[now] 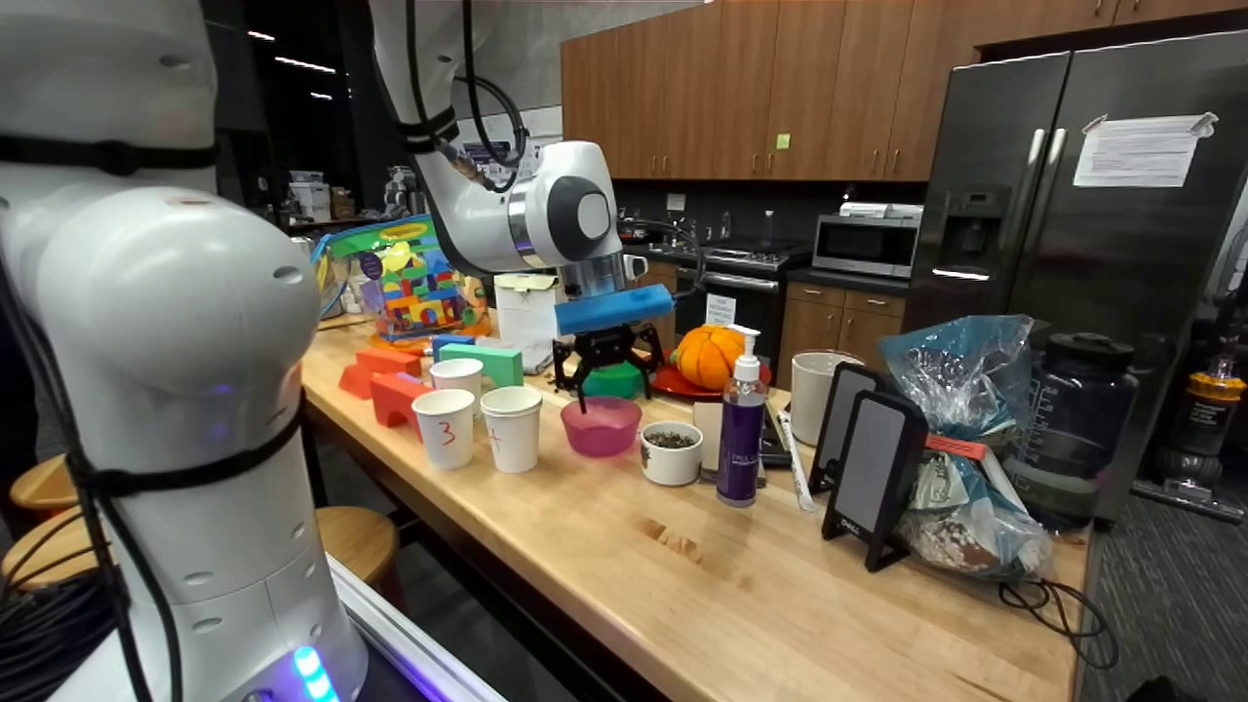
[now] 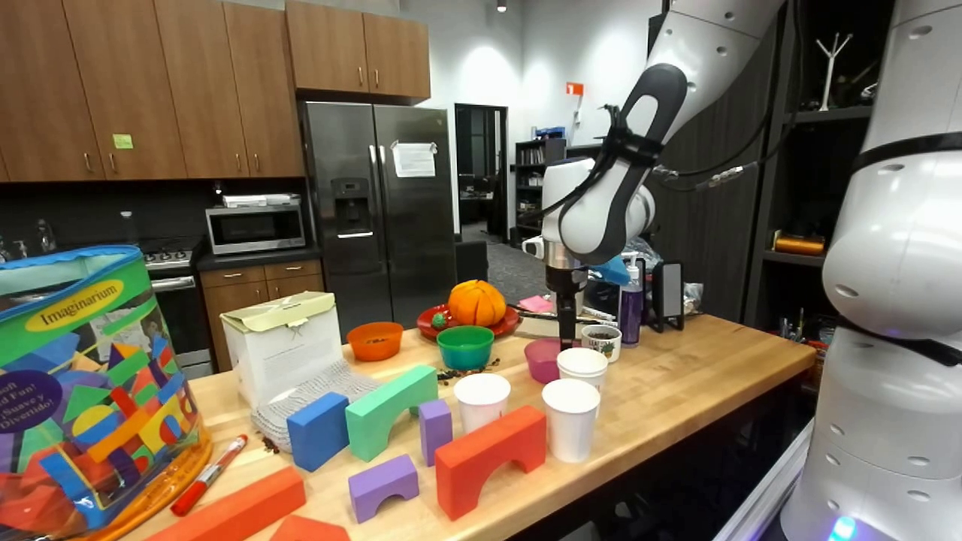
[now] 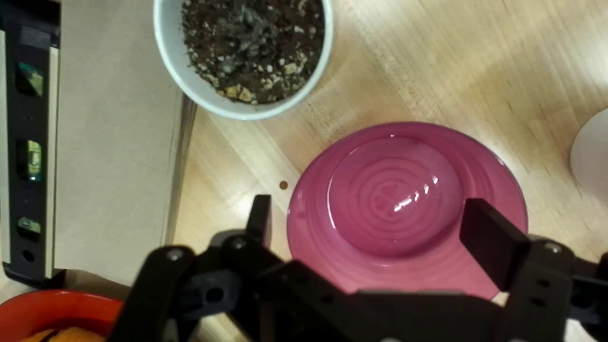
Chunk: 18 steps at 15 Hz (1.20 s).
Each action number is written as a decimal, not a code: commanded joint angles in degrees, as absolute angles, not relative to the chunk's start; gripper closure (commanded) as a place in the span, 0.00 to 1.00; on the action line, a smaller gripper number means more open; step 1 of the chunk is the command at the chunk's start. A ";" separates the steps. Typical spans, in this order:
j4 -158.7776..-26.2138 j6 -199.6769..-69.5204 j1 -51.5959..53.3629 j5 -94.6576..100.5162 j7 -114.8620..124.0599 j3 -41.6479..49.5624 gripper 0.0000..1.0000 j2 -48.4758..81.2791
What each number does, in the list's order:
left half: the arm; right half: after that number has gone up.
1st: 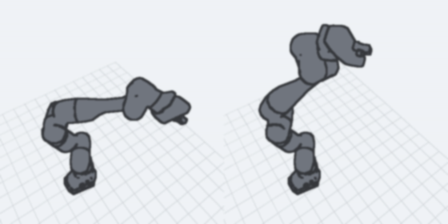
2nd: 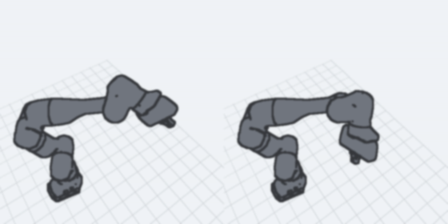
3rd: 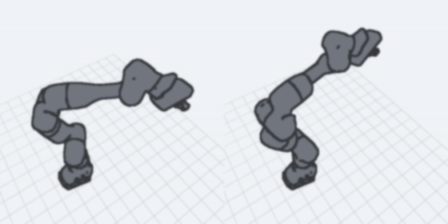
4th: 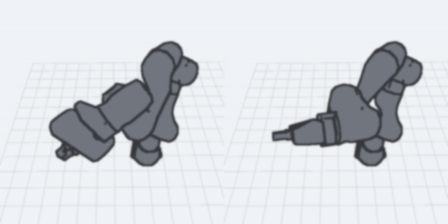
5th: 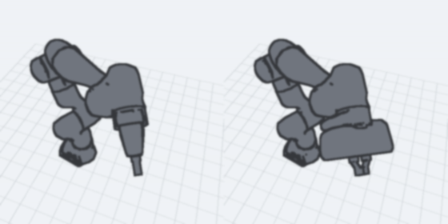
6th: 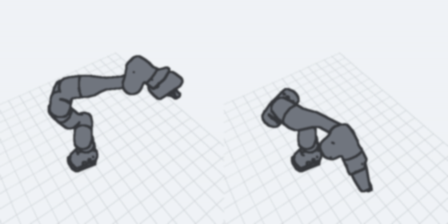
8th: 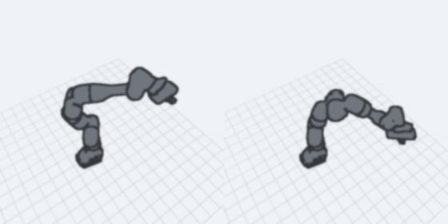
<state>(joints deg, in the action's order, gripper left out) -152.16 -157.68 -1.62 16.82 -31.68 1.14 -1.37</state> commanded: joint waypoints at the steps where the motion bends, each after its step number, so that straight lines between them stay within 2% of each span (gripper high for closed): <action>1: -151.24 -159.02 -1.61 12.83 -35.93 1.77 0.00 0.91; 16: -146.43 -158.99 -3.76 9.41 -37.26 0.72 0.00 7.54; 18: -146.03 -158.87 -4.10 9.14 -37.43 0.58 0.07 8.00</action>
<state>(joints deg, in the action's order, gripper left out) -147.12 -158.82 -2.82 10.64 -35.47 1.19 6.96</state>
